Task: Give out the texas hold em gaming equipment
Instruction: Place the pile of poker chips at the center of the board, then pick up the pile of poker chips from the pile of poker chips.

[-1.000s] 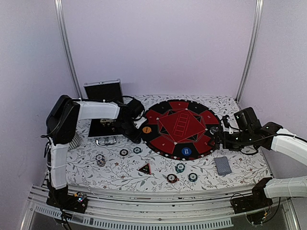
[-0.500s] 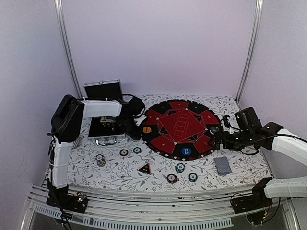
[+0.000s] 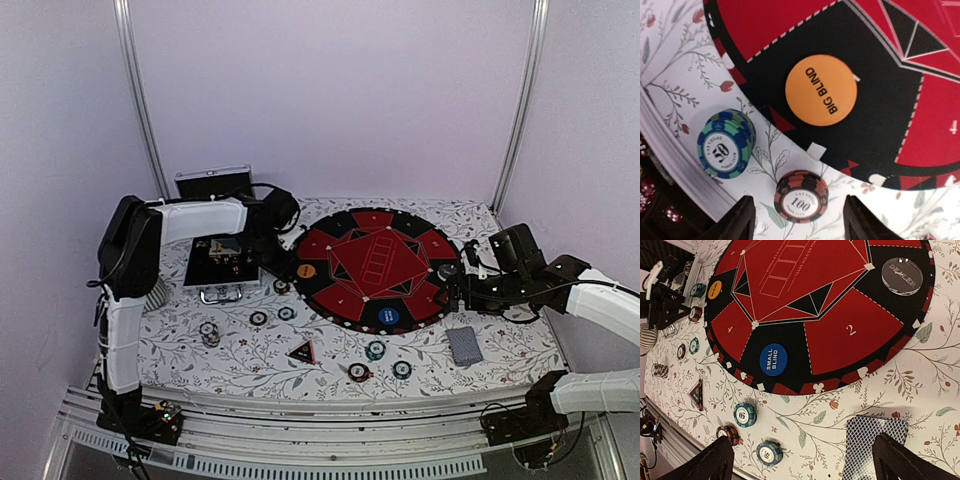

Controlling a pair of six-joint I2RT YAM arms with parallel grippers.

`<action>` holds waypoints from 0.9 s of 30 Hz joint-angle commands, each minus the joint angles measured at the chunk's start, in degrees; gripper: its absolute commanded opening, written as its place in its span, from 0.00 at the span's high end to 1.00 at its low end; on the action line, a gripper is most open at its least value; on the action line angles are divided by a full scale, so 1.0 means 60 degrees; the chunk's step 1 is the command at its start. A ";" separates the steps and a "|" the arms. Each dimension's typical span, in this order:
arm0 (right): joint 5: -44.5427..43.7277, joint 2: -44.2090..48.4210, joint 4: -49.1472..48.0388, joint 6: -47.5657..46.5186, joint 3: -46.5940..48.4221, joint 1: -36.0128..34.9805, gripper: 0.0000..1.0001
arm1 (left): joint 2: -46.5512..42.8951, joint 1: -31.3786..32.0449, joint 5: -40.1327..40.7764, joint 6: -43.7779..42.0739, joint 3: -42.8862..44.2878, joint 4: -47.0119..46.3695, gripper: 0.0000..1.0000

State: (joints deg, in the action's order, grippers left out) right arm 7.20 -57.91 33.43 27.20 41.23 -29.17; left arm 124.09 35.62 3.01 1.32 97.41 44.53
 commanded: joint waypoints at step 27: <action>0.0029 0.0599 -0.0356 -0.0705 -0.0255 0.0008 0.01 | -0.8164 0.0155 0.0428 0.4448 -0.7355 0.0457 0.02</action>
State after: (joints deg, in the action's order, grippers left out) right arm 6.59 -54.94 32.97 24.36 40.77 -29.17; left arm 74.08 37.32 7.99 25.63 57.04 50.59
